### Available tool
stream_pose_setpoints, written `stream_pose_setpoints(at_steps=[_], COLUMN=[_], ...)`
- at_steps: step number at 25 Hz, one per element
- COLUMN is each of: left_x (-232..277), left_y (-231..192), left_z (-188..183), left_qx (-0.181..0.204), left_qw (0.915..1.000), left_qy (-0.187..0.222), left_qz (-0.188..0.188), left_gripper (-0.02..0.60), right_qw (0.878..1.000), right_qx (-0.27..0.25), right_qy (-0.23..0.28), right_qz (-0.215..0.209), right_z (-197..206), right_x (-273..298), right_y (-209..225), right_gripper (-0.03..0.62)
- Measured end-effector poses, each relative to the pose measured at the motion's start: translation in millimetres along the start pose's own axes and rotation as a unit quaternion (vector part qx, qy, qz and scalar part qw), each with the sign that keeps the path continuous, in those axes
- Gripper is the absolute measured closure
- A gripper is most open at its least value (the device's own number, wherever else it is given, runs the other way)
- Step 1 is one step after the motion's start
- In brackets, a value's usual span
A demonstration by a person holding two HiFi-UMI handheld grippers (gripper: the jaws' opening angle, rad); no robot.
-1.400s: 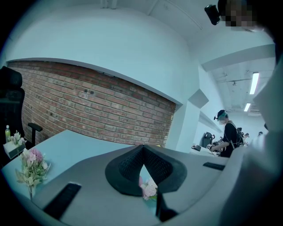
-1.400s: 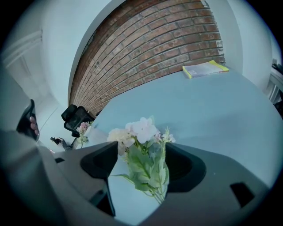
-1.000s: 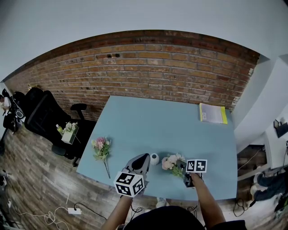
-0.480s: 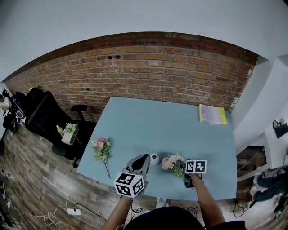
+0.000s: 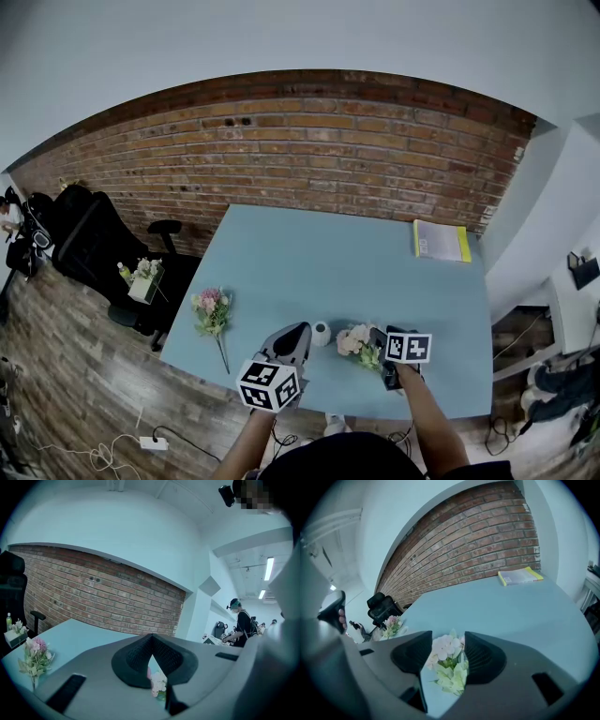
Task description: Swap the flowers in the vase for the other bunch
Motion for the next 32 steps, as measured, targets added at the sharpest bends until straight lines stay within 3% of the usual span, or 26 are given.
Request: stream_pose_setpoints(at_steps=[2, 10, 22, 32], left_x=[1, 3, 7, 9], left_y=[1, 2, -10, -33], left_z=[0, -3, -8, -16], left_qx=[0.000, 0.004, 0.004, 0.014], left_qw=[1.0000, 1.0000, 0.9996, 0.9980], left_qy=[0.001, 0.005, 0.015, 0.021], left_qz=[0.000, -0.002, -0.025, -0.057], left_gripper=[0.581, 0.581, 0.581, 0.581], right_qw=[1.000, 0.995, 0.968, 0.947], right_qx=[-0.013, -0.047, -0.120, -0.184], right_qy=[0.018, 0.079, 0.199, 0.227], right_qz=[0.005, -0.026, -0.100, -0.134], right_z=[-10, -49, -113, -124], right_x=[-3, -12, -29, -32], right_y=[-3, -32, -88, -126], right_gripper=[0.410, 0.548, 0.580, 0.580])
Point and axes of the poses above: the fingertips, and each gripper's own axes: x forward along the fingers, y to its right, z out of its underside, the point moved 5 cm from there along -x, backward along the fingers, and after that the axes turned 13 degrees about y, right-handed, at the moved point
